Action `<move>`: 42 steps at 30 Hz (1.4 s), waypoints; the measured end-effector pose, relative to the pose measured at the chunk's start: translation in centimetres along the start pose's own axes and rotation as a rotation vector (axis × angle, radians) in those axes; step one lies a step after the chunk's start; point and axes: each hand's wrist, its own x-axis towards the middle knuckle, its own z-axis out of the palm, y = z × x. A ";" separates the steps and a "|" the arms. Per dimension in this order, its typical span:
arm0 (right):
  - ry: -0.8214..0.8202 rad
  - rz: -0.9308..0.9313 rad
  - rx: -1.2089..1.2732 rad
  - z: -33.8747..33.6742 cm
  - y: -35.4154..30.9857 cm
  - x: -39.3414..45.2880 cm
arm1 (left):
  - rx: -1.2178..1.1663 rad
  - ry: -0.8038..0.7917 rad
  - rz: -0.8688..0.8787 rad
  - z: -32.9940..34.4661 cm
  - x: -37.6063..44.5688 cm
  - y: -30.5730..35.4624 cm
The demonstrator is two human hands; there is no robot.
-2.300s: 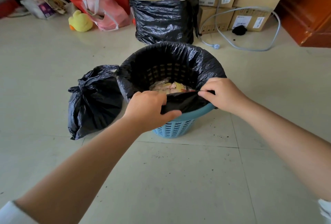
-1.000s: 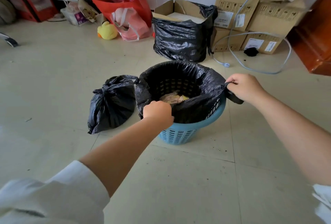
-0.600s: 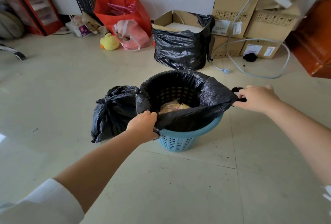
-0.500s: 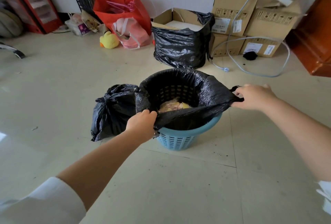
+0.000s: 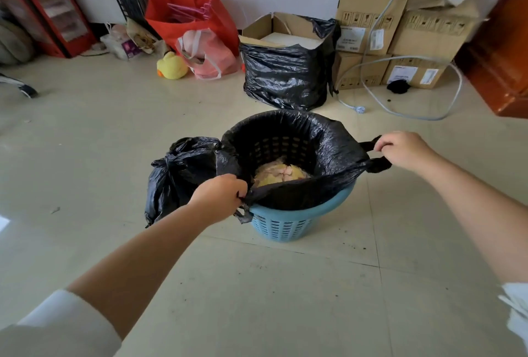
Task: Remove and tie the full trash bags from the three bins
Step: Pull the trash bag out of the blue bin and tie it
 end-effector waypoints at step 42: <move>0.260 -0.164 1.094 -9.0 -13.7 5.9 | 0.261 0.452 -0.206 -14.6 3.8 2.3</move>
